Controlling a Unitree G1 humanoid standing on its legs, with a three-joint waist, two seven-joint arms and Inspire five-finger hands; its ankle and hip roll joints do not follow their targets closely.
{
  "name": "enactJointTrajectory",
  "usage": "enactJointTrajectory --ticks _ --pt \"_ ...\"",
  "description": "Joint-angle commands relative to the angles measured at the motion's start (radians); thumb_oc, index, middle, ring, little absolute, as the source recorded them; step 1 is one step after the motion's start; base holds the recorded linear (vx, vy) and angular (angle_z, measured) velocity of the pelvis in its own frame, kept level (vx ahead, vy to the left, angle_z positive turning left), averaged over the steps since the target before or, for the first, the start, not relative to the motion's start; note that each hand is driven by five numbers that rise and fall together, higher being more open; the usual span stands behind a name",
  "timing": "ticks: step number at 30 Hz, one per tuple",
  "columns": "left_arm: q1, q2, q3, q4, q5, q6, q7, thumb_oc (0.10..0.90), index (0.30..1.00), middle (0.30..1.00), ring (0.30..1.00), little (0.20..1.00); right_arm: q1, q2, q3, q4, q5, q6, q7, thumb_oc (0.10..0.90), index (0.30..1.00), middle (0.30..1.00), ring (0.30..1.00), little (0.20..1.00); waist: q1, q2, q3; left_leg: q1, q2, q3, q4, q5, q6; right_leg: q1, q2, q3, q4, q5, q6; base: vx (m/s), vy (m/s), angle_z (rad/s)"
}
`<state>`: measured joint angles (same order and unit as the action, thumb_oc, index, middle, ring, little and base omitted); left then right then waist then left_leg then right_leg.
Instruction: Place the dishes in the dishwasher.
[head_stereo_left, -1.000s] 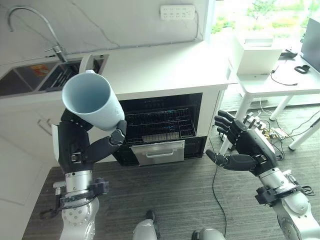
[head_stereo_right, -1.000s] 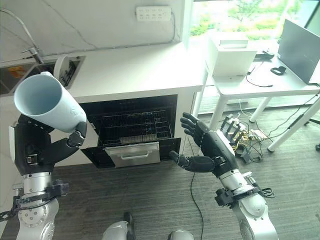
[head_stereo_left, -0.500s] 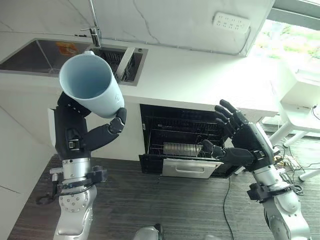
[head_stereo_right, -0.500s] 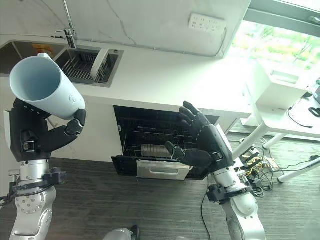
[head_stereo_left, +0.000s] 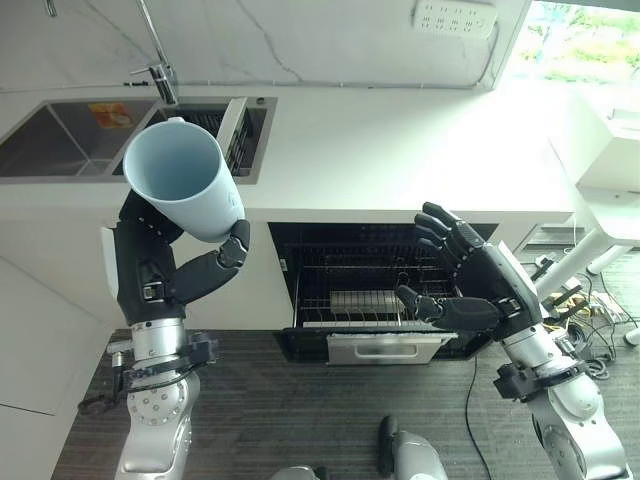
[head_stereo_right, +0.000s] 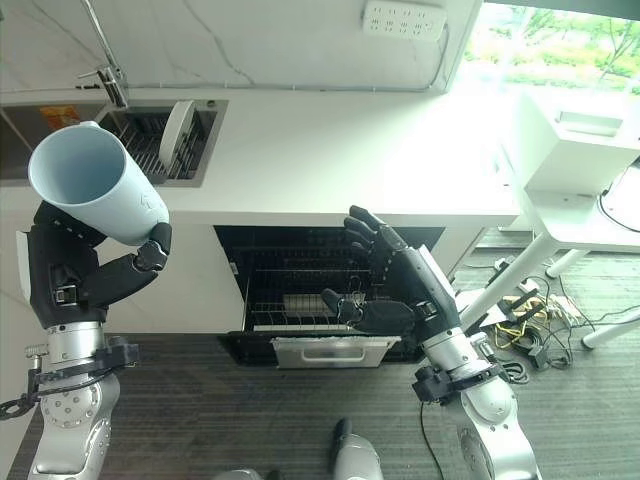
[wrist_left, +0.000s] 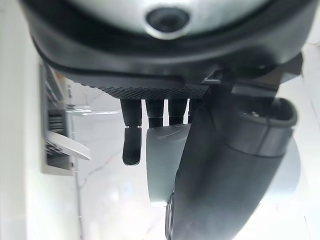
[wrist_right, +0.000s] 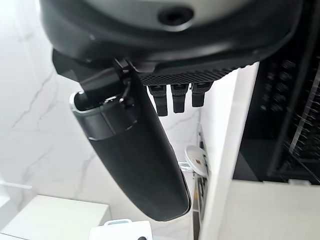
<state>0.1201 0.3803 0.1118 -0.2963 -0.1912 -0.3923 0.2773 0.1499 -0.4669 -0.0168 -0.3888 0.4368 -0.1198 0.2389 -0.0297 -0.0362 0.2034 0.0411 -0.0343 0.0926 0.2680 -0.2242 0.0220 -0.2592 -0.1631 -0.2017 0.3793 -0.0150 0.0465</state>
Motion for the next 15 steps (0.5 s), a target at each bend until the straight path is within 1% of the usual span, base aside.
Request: enactJointTrajectory --ticks 1,4,5,6,7,8,9,10,12,13,14,15 --pt "-0.041 0.072 0.034 -0.122 0.008 -0.092 0.005 0.4 0.3 0.3 0.3 0.3 -0.05 -0.011 -0.058 -0.066 0.07 -0.089 -0.013 0.8 0.9 0.9 0.9 0.9 -0.026 -0.006 -0.095 -0.006 0.081 0.033 0.032 -0.102 -0.044 0.061 0.011 0.001 -0.079 -0.088 0.092 0.11 -0.186 0.0" --pt "-0.026 0.065 0.037 -0.129 -0.001 -0.097 -0.001 0.4 0.3 0.3 0.3 0.3 -0.029 -0.005 -0.067 -0.075 0.08 -0.078 0.008 0.8 0.9 0.9 0.9 0.9 -0.033 0.002 -0.1 0.005 0.097 0.038 0.032 -0.092 -0.065 0.078 0.036 0.006 -0.079 -0.109 0.073 0.12 -0.213 0.04" --pt "-0.02 0.063 0.034 -0.13 -0.006 -0.099 -0.001 0.4 0.3 0.3 0.3 0.3 -0.022 -0.006 -0.07 -0.078 0.085 -0.073 0.014 0.8 0.9 0.9 0.9 0.9 -0.032 0.005 -0.101 0.006 0.104 0.042 0.032 -0.067 -0.076 0.088 0.047 0.007 -0.079 -0.118 0.064 0.12 -0.211 0.03" --pt "-0.018 0.058 0.026 -0.128 -0.005 -0.104 -0.002 0.4 0.3 0.3 0.3 0.3 -0.019 -0.009 -0.072 -0.077 0.076 -0.076 0.003 0.8 0.9 0.9 0.9 0.9 -0.03 0.007 -0.1 0.014 0.105 0.048 0.032 -0.014 -0.088 0.098 0.059 0.006 -0.079 -0.13 0.052 0.12 -0.224 0.04" --pt "-0.018 0.05 0.007 -0.127 0.017 -0.103 0.005 0.4 0.3 0.3 0.3 0.3 -0.023 -0.011 -0.068 -0.071 0.098 -0.075 0.003 0.8 0.9 0.9 0.9 0.9 -0.018 0.002 -0.091 0.006 0.092 0.044 0.032 0.057 -0.094 0.118 0.065 0.012 -0.079 -0.145 0.04 0.1 -0.184 0.14" --pt "-0.022 0.046 -0.01 -0.113 0.016 -0.097 0.008 0.4 0.3 0.3 0.3 0.3 -0.03 -0.011 -0.063 -0.066 0.087 -0.077 0.002 0.8 0.9 0.9 0.9 0.9 -0.013 -0.003 -0.082 -0.023 0.08 0.052 0.032 0.053 -0.082 0.131 0.067 0.02 -0.079 -0.149 0.041 0.05 -0.081 0.15" --pt "-0.029 0.044 -0.023 -0.098 0.016 -0.099 0.007 0.4 0.3 0.3 0.3 0.3 -0.05 -0.014 -0.053 -0.06 0.074 -0.065 -0.006 0.8 0.9 0.9 0.9 0.9 -0.01 -0.001 -0.074 -0.053 0.07 0.063 0.032 0.015 -0.069 0.134 0.071 0.028 -0.079 -0.151 0.048 0.01 0.031 0.16" --pt "-0.029 0.044 -0.03 -0.093 0.023 -0.1 0.008 0.4 0.3 0.3 0.3 0.3 -0.066 -0.013 -0.043 -0.054 0.077 -0.054 -0.015 0.8 0.9 0.9 0.9 0.9 -0.007 0.009 -0.068 -0.082 0.073 0.068 0.032 0.006 -0.07 0.135 0.081 0.032 -0.079 -0.153 0.054 0.02 0.081 0.14" --pt "-0.034 0.042 -0.04 -0.079 0.031 -0.105 0.018 0.4 0.3 0.3 0.3 0.3 -0.093 -0.009 -0.029 -0.043 0.107 -0.027 -0.012 0.8 0.9 0.9 0.9 0.9 -0.001 0.025 -0.059 -0.131 0.083 0.066 0.032 0.022 -0.082 0.138 0.096 0.042 -0.079 -0.159 0.059 0.02 0.059 0.03" --pt "-0.036 0.042 -0.041 -0.077 0.032 -0.107 0.019 0.4 0.3 0.3 0.3 0.3 -0.095 -0.01 -0.029 -0.043 0.108 -0.026 -0.012 0.8 0.9 0.9 0.9 0.9 -0.001 0.026 -0.06 -0.132 0.084 0.066 0.032 0.022 -0.083 0.137 0.097 0.043 -0.079 -0.159 0.059 0.03 0.068 -0.08" --pt "-0.042 0.04 -0.043 -0.065 0.061 -0.134 0.124 0.4 0.3 0.3 0.3 0.3 -0.107 -0.002 -0.014 -0.033 0.154 0.007 0.004 0.8 0.9 0.9 0.9 0.9 0.008 0.025 -0.058 -0.145 0.08 0.045 0.032 0.028 -0.076 0.137 0.097 0.044 -0.079 -0.164 0.061 0.0 0.149 -0.06" --pt "-0.078 0.029 -0.077 -0.019 0.13 -0.125 0.203 0.4 0.3 0.3 0.3 0.3 -0.115 0.013 0.018 -0.029 0.159 0.024 0.008 0.8 0.9 0.9 0.9 0.9 0.006 0.017 -0.071 -0.15 0.075 0.035 0.032 0.008 -0.07 0.143 0.093 0.027 -0.079 -0.168 0.06 0.0 0.172 -0.21"
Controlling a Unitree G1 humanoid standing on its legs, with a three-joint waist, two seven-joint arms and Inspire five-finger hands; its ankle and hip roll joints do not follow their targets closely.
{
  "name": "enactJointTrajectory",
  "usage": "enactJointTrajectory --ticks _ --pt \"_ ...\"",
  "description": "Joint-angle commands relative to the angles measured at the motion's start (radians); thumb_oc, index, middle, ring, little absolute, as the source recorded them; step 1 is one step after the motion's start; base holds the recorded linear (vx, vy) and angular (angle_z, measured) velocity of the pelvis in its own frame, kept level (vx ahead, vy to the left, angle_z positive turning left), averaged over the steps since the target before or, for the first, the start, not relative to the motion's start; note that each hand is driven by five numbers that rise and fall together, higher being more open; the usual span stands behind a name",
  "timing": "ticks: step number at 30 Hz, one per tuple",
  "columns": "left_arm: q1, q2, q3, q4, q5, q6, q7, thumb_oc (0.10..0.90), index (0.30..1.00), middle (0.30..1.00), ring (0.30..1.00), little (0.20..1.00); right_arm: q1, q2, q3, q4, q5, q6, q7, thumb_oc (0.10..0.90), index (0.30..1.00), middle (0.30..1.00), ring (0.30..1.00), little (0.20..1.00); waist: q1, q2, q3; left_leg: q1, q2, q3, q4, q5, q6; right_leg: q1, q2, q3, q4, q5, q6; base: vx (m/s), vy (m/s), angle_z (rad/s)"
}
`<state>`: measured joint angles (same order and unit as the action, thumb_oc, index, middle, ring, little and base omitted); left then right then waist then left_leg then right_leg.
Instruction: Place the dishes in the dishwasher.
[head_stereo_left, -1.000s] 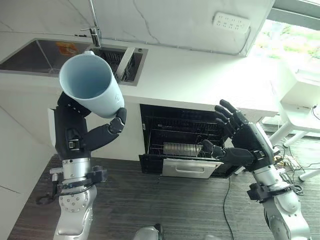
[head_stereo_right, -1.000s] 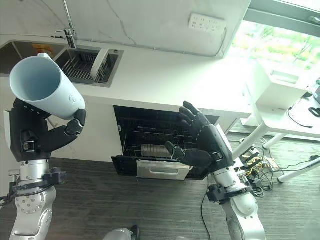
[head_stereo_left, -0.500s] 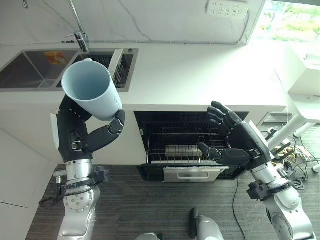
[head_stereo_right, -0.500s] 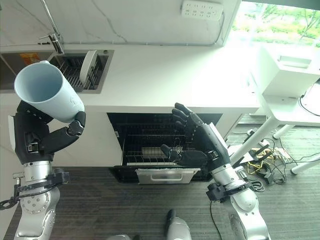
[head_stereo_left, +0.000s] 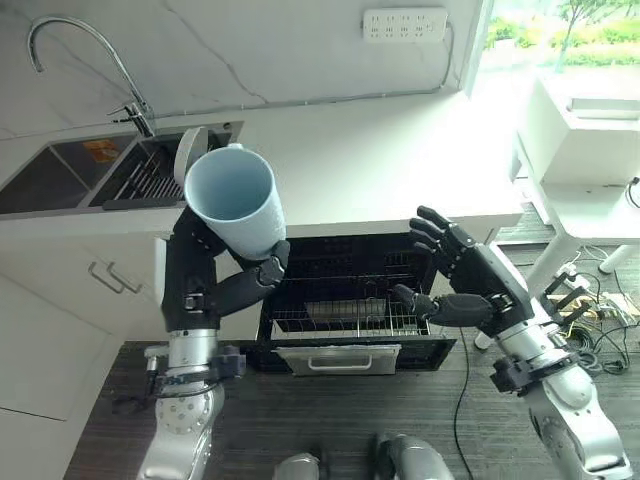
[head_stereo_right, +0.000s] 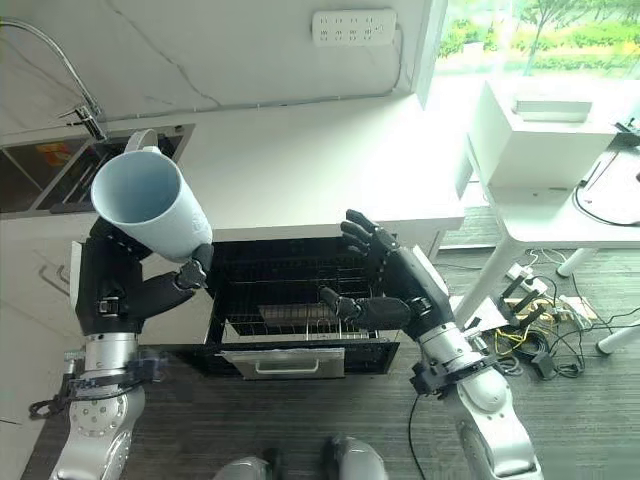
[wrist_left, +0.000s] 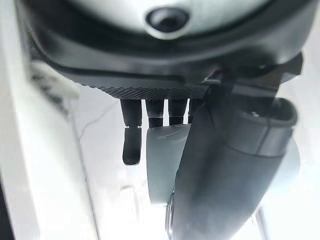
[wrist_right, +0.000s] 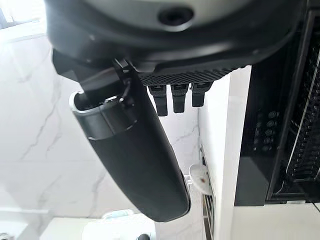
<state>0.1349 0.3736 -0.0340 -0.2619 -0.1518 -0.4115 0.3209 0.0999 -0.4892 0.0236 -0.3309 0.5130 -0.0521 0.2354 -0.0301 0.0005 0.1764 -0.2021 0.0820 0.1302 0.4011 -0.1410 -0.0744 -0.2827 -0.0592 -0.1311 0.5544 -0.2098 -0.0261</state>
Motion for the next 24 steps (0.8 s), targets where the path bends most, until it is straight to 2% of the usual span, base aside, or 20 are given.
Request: enactJointTrajectory --ticks 1,2,8,14,24 --pt "-0.1 0.035 0.058 -0.047 0.106 -0.098 0.17 0.4 0.3 0.3 0.3 0.3 -0.066 0.038 -0.017 -0.09 0.087 -0.041 0.013 0.8 0.9 0.9 0.9 0.9 0.005 -0.021 -0.047 0.094 -0.041 -0.002 -0.101 -0.078 0.027 0.168 -0.014 -0.048 -0.254 0.026 0.133 -0.01 0.185 -0.48" --pt "-0.121 0.033 0.021 -0.027 0.139 -0.064 0.195 0.4 0.3 0.3 0.3 0.3 -0.063 0.054 0.001 -0.107 0.112 -0.036 0.025 0.8 0.9 0.9 0.9 0.9 -0.001 -0.031 -0.061 0.103 -0.037 0.005 -0.101 -0.087 0.028 0.172 -0.023 -0.06 -0.254 0.027 0.137 0.02 0.102 -0.66" --pt "-0.193 0.042 -0.072 0.051 0.216 -0.021 0.269 0.4 0.3 0.3 0.3 0.3 -0.126 0.055 0.049 -0.113 0.126 -0.045 0.004 0.8 0.9 0.9 0.9 0.9 -0.002 -0.047 -0.07 0.124 -0.047 0.016 -0.101 -0.111 0.044 0.185 -0.033 -0.071 -0.254 0.028 0.141 0.01 0.076 -0.11" --pt "-0.246 0.044 -0.145 0.115 0.297 -0.007 0.315 0.4 0.3 0.3 0.3 0.3 -0.215 0.051 0.088 -0.103 0.17 -0.028 -0.028 0.8 0.9 0.9 0.9 0.9 0.016 -0.059 -0.07 0.139 -0.057 0.021 -0.101 -0.134 0.064 0.192 -0.036 -0.068 -0.254 0.032 0.144 0.02 0.032 0.1" --pt "-0.294 0.041 -0.235 0.181 0.367 0.003 0.339 0.4 0.3 0.3 0.3 0.3 -0.293 0.083 0.146 -0.075 0.217 -0.006 -0.061 0.8 0.9 0.9 0.9 0.9 0.029 -0.062 -0.084 0.162 -0.067 0.027 -0.101 -0.157 0.085 0.205 -0.033 -0.057 -0.254 0.03 0.145 0.03 -0.008 -0.02"
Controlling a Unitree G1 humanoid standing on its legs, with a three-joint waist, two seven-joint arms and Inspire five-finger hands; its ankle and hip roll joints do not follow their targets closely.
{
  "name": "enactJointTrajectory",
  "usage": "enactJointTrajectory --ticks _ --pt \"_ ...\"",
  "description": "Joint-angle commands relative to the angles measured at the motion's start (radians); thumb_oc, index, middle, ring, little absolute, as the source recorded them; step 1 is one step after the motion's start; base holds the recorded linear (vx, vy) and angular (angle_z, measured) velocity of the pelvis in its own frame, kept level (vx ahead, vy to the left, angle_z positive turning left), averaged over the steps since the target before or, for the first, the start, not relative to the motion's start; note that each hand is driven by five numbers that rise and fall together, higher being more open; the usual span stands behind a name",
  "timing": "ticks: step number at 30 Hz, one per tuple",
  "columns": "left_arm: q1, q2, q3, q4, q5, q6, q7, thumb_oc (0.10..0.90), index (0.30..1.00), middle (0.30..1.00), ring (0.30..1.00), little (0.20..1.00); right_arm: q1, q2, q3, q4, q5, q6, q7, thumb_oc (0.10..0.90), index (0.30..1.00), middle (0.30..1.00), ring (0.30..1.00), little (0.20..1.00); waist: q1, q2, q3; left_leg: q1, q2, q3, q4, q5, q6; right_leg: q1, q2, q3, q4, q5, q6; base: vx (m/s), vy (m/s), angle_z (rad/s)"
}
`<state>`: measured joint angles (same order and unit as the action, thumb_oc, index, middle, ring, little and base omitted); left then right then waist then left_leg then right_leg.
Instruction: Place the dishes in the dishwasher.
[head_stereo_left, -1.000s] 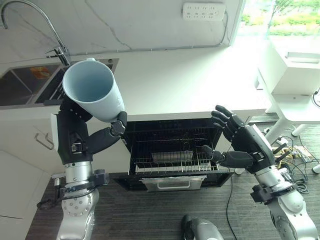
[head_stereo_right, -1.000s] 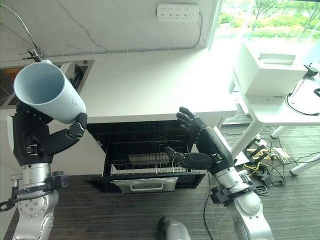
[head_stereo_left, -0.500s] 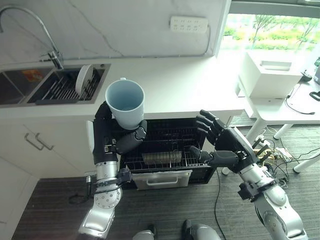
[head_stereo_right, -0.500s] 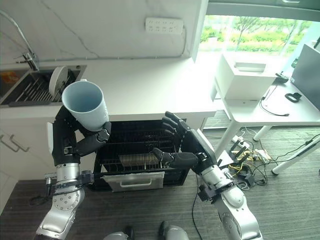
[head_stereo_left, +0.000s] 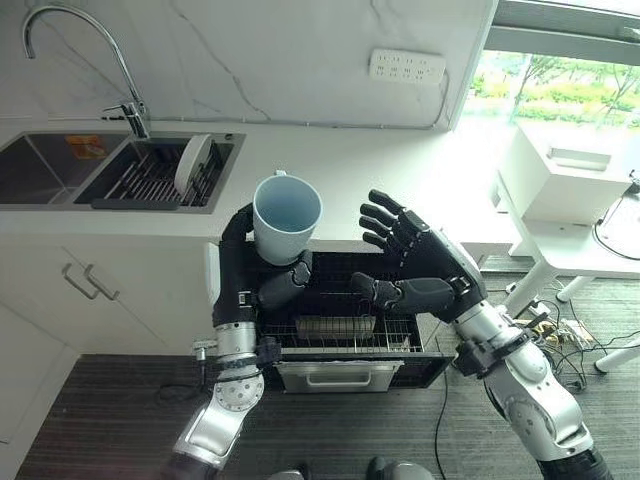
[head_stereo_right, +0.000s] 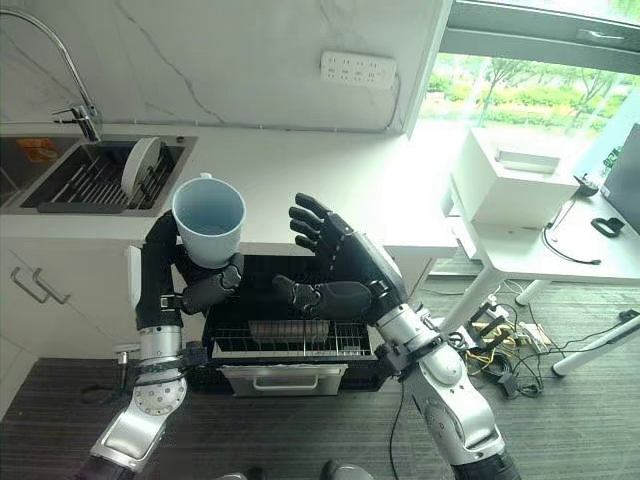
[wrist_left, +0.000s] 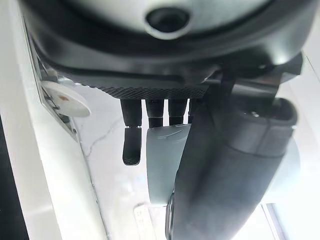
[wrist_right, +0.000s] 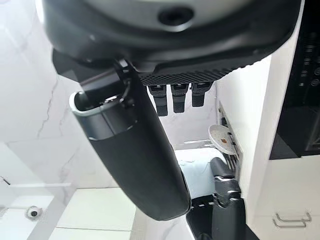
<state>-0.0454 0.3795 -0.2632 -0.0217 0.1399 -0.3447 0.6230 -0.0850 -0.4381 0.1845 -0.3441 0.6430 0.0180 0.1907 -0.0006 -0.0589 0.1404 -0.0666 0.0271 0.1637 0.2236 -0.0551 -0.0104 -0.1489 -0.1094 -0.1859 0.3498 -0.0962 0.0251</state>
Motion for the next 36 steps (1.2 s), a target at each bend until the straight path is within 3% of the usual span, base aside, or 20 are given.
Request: enactJointTrajectory --ticks 1,15,21,36 --pt "-0.115 0.034 -0.011 -0.056 0.08 -0.065 0.035 0.4 0.3 0.3 0.3 0.3 -0.112 0.036 -0.012 -0.061 0.087 -0.073 -0.021 0.8 0.9 0.9 0.9 0.9 0.0 -0.003 -0.049 0.028 -0.013 -0.007 0.076 -0.244 0.022 0.072 0.018 -0.001 -0.05 -0.083 0.094 0.04 -0.019 -0.03" --pt "-0.133 0.023 -0.103 -0.039 0.111 -0.084 0.026 0.4 0.3 0.3 0.3 0.3 -0.168 0.092 0.032 -0.016 0.072 -0.104 -0.117 0.8 0.9 0.9 0.9 0.9 0.008 0.001 -0.051 0.05 -0.016 -0.007 0.076 -0.263 0.036 0.091 0.021 0.002 -0.05 -0.089 0.095 0.04 -0.021 -0.02" --pt "-0.131 0.021 -0.123 -0.064 0.118 -0.071 0.056 0.4 0.3 0.3 0.3 0.3 -0.169 0.102 0.042 0.002 0.025 -0.11 -0.23 0.8 0.9 0.9 0.9 0.9 0.01 0.004 -0.049 0.056 -0.019 -0.01 0.076 -0.267 0.037 0.1 0.023 0.0 -0.05 -0.096 0.093 0.01 -0.001 0.0" --pt "-0.148 0.019 -0.152 -0.068 0.127 -0.048 0.081 0.4 0.3 0.3 0.3 0.3 -0.188 0.101 0.089 -0.016 0.01 -0.063 -0.198 0.8 0.9 0.9 0.9 0.9 0.01 0.006 -0.045 0.057 -0.021 -0.005 0.076 -0.266 0.036 0.104 0.025 -0.002 -0.05 -0.101 0.091 0.0 0.0 0.0"
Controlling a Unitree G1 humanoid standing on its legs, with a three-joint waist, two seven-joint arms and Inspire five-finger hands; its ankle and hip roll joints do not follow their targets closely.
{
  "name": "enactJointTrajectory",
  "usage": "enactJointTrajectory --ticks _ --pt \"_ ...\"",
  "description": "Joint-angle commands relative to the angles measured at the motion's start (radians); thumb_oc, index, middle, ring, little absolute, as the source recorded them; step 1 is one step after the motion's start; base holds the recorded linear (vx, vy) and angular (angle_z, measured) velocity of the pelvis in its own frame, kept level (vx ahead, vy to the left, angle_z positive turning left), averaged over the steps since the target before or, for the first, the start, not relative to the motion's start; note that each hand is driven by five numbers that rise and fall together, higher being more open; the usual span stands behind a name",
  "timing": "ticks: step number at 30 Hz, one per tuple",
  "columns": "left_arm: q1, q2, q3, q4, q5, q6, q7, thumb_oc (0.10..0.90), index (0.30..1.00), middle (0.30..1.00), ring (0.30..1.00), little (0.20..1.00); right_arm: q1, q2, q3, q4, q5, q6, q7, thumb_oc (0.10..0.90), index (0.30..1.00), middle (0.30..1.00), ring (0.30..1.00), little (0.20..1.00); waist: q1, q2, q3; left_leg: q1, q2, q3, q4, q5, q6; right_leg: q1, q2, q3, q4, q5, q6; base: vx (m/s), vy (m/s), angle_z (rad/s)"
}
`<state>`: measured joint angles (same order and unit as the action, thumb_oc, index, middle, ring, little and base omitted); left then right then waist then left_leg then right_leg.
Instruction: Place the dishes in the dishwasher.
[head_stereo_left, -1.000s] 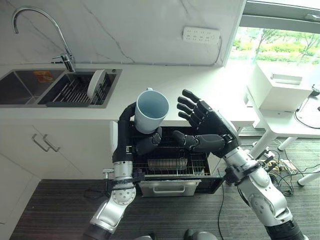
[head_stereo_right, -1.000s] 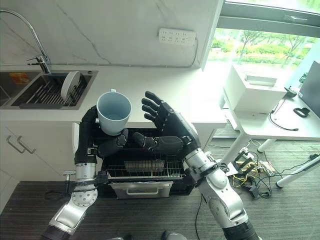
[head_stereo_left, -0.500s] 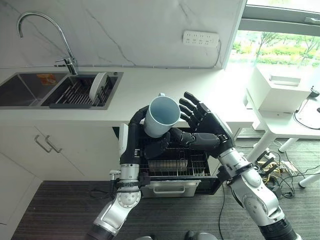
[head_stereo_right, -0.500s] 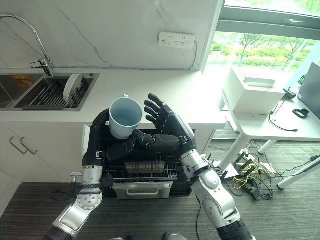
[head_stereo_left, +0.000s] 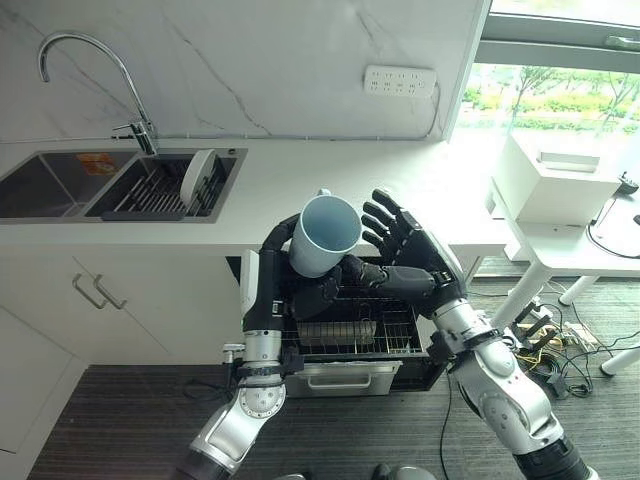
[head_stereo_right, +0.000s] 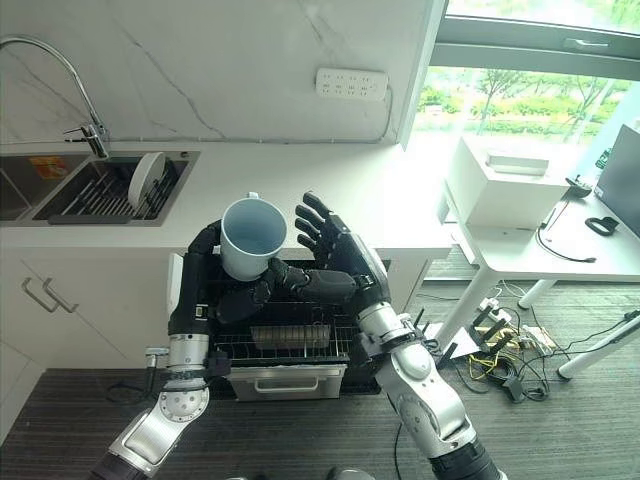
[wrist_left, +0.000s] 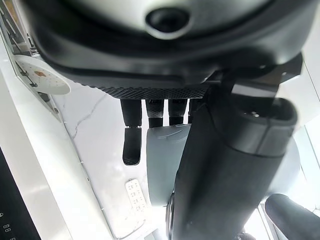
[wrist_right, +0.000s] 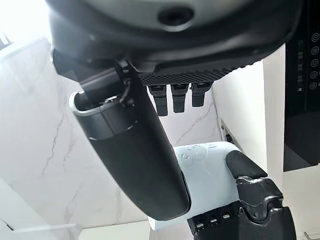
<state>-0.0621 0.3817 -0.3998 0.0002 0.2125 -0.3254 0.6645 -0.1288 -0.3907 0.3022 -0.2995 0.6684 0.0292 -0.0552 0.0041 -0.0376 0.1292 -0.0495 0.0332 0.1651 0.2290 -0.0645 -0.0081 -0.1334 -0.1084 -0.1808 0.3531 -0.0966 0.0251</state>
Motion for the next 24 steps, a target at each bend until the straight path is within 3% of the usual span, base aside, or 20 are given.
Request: enactJointTrajectory --ticks 1,11,20,23,24 --pt "-0.132 0.017 -0.016 -0.089 0.055 -0.067 0.042 0.4 0.3 0.3 0.3 0.3 -0.144 0.053 -0.028 -0.062 -0.019 -0.074 0.053 0.8 0.9 0.9 0.9 0.9 0.006 -0.016 -0.033 0.04 -0.027 -0.006 0.071 -0.256 0.034 0.088 0.024 -0.007 -0.053 -0.1 0.092 0.0 0.0 0.0" --pt "-0.131 0.019 0.009 -0.072 0.031 -0.058 0.05 0.4 0.3 0.3 0.3 0.3 -0.14 0.042 -0.019 -0.072 -0.03 -0.069 0.087 0.8 0.9 0.9 0.9 0.9 0.004 -0.016 -0.036 0.045 -0.026 -0.005 0.071 -0.255 0.032 0.095 0.031 -0.006 -0.053 -0.104 0.087 0.0 0.0 0.0" --pt "-0.138 0.011 -0.026 -0.078 0.043 -0.07 -0.007 0.4 0.3 0.3 0.3 0.3 -0.166 0.056 -0.016 -0.078 -0.036 -0.061 0.081 0.8 0.9 0.9 0.9 0.9 0.007 -0.014 -0.038 0.046 -0.023 -0.006 0.071 -0.253 0.029 0.101 0.036 -0.006 -0.053 -0.112 0.082 0.0 0.0 0.0" --pt "-0.139 -0.001 -0.009 -0.115 0.035 -0.044 -0.054 0.4 0.3 0.3 0.3 0.3 -0.17 0.063 -0.009 -0.085 -0.049 -0.052 0.073 0.8 0.9 0.9 0.9 0.9 0.009 -0.01 -0.039 0.045 -0.023 -0.01 0.071 -0.251 0.027 0.101 0.035 -0.007 -0.053 -0.113 0.083 0.0 0.022 0.0" --pt "-0.159 0.025 0.061 -0.204 -0.057 0.02 -0.16 0.4 0.3 0.3 0.3 0.3 -0.163 0.072 -0.012 -0.095 -0.075 -0.031 0.07 0.8 0.9 0.9 0.9 0.9 0.013 0.003 -0.043 0.042 -0.03 -0.021 0.071 -0.245 0.026 0.1 0.034 -0.008 -0.053 -0.114 0.082 0.01 0.093 0.01"
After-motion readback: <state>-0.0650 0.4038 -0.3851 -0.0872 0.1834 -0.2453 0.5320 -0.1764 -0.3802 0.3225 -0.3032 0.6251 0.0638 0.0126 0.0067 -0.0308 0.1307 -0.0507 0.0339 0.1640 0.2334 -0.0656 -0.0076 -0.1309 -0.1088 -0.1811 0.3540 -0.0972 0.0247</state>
